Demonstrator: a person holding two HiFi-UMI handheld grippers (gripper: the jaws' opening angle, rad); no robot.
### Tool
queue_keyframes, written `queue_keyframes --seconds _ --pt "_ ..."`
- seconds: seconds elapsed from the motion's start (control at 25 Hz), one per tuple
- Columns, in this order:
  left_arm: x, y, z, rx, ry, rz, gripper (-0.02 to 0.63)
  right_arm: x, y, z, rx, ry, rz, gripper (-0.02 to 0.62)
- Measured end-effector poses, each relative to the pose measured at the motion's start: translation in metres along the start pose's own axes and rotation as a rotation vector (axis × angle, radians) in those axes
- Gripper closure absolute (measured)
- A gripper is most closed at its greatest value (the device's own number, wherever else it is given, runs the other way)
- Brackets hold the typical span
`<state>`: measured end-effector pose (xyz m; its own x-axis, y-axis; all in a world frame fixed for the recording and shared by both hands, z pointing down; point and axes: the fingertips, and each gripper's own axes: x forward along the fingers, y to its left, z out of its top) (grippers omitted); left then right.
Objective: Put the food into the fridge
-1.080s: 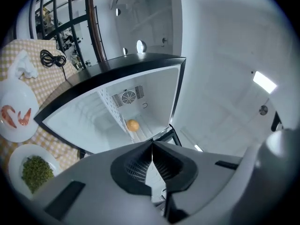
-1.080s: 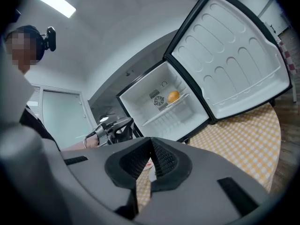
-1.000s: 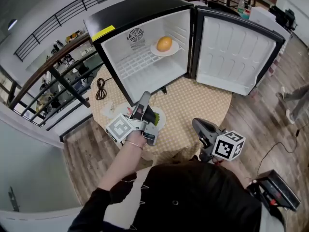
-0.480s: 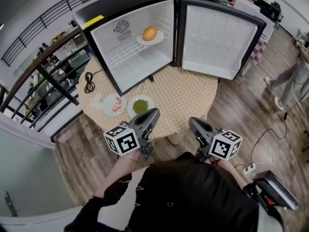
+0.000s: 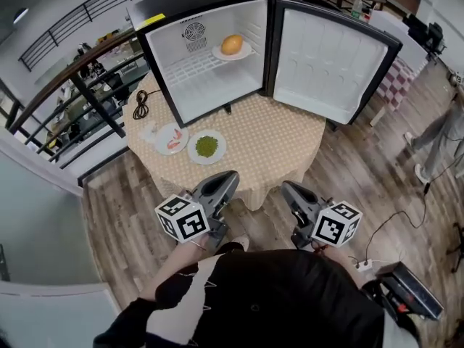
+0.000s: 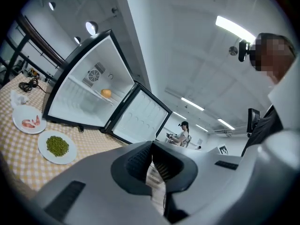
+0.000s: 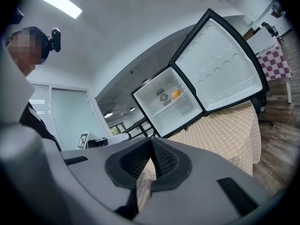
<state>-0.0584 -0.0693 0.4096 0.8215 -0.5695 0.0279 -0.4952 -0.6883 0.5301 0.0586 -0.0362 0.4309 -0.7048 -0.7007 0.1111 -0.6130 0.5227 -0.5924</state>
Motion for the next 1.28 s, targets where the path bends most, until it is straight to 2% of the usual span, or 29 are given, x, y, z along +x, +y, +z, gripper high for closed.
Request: queue_keyframes --seconds 0.16,0.4,0.84,1.28 --pt "-0.005 -0.032 -0.02 -0.005 -0.036 0.045 0.592 -0.036 0.001 -0.003 -0.04 0.018 0.025 0.58" --pt "-0.018 -0.08 -0.064 -0.012 -0.043 0.087 0.592 -0.089 -0.003 -0.014 -0.033 0.014 0.047 0.58" --pt "-0.051 -0.157 -0.122 0.008 -0.058 0.125 0.592 -0.174 0.016 -0.059 -0.042 0.03 0.075 0.58" --pt "-0.062 -0.198 -0.153 0.015 -0.041 0.132 0.592 -0.223 0.027 -0.08 -0.017 0.021 0.07 0.58"
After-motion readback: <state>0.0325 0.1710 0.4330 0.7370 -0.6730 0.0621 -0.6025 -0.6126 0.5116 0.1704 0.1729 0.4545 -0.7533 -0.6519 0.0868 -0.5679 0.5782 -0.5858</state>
